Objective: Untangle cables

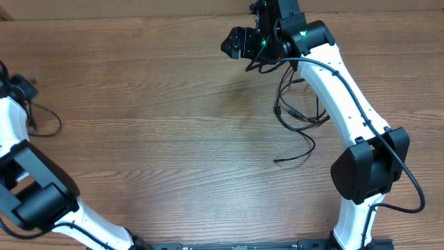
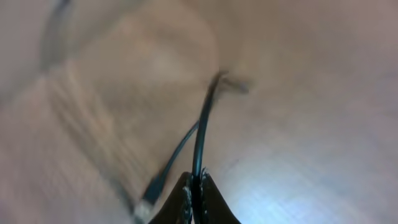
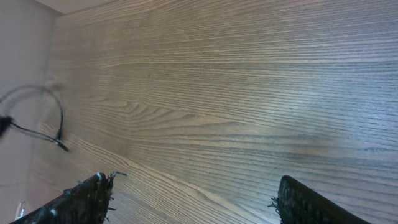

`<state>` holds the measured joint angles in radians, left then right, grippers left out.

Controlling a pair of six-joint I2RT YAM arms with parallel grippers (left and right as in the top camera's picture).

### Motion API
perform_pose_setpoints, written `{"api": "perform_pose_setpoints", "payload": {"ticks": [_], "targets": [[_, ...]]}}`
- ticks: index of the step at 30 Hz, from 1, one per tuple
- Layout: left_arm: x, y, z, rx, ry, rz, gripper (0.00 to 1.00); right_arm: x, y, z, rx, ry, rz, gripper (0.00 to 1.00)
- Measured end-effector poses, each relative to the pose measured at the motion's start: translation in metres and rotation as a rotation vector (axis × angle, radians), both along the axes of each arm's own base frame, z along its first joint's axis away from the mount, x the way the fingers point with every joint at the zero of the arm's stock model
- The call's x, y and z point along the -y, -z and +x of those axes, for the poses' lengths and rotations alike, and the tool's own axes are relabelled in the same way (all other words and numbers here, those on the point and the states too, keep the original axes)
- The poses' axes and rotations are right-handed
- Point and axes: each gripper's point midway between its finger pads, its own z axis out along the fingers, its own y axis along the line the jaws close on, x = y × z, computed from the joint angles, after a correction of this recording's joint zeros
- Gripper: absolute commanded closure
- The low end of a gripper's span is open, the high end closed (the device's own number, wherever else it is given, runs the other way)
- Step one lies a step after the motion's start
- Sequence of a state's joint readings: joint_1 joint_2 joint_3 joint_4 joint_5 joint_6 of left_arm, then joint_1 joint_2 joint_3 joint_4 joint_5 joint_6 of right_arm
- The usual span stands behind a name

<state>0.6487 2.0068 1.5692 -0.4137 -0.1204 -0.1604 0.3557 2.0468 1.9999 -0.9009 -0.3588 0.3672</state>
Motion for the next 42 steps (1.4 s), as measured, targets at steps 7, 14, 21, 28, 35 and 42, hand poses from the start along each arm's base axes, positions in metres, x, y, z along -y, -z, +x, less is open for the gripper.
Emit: {"api": "perform_pose_setpoints", "payload": {"ticks": [7, 14, 21, 28, 35, 42], "targets": [[-0.008, 0.022, -0.03, -0.107, -0.161, -0.009, 0.95, 0.0, 0.0, 0.0, 0.0, -0.001, 0.0, 0.16], [-0.014, 0.026, -0.016, -0.066, -0.139, 0.01, 0.96, 0.0, 0.0, 0.0, 0.001, -0.001, 0.0, 0.16], [-0.011, 0.034, 0.029, 0.034, 0.057, 0.042, 0.92, 0.0, 0.0, 0.0, 0.001, -0.001, 0.0, 0.16], [-0.012, -0.024, 0.084, 0.138, 0.219, 0.306, 0.82, 0.0, 0.0, 0.0, 0.001, -0.001, 0.0, 0.17], [-0.013, -0.14, 0.142, 0.258, 0.303, 0.524, 0.84, 0.0, 0.0, 0.0, -0.014, 0.021, 0.013, 0.17], [-0.032, -0.106, 0.148, 0.156, 0.287, 0.453, 0.85, 0.0, 0.001, -0.001, -0.03, 0.033, 0.018, 0.17]]}}
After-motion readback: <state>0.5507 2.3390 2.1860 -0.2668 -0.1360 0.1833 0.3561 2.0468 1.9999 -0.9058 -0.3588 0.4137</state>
